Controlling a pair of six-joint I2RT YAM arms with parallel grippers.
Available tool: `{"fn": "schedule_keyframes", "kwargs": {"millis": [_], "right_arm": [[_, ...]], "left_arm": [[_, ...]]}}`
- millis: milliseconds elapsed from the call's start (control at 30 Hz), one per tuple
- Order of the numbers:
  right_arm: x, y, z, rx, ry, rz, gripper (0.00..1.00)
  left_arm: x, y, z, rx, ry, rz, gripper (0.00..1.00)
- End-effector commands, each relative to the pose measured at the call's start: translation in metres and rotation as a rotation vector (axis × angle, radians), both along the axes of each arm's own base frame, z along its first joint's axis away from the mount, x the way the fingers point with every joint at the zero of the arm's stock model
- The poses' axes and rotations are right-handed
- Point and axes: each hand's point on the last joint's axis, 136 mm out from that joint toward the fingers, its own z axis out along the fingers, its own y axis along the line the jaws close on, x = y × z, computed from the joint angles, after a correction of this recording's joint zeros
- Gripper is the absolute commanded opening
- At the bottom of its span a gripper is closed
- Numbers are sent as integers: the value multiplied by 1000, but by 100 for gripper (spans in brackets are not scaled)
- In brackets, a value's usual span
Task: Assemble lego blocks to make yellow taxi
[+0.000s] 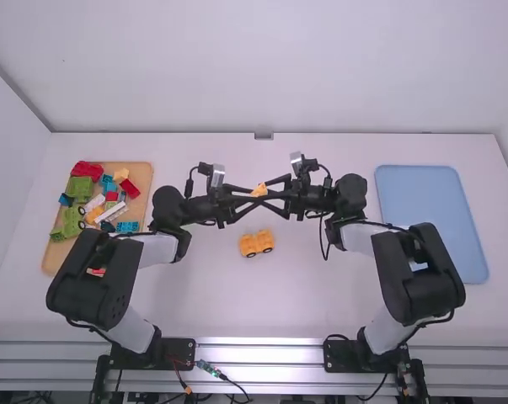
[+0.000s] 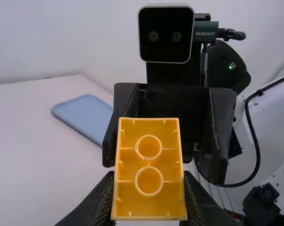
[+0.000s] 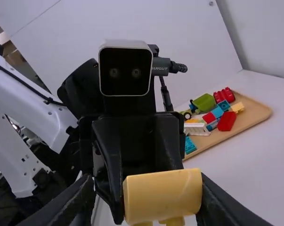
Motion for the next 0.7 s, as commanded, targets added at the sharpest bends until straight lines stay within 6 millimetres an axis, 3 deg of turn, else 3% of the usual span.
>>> {"fn": "schedule_keyframes", "kwargs": {"millis": [0,433,600,667], "right_arm": [[-2,1,4,-1,-31,30,50],[-1,1,4,-1,-35,30,41],[-1,1,4,-1,-35,30,24],[-2,1,4,-1,-34,31,23]], "left_arm": [[6,2,1,-8,10,24,2],[3,1,-3,6,3,6,2],[3,1,-3,6,4,6,2],[3,1,-3,6,4,6,2]]}}
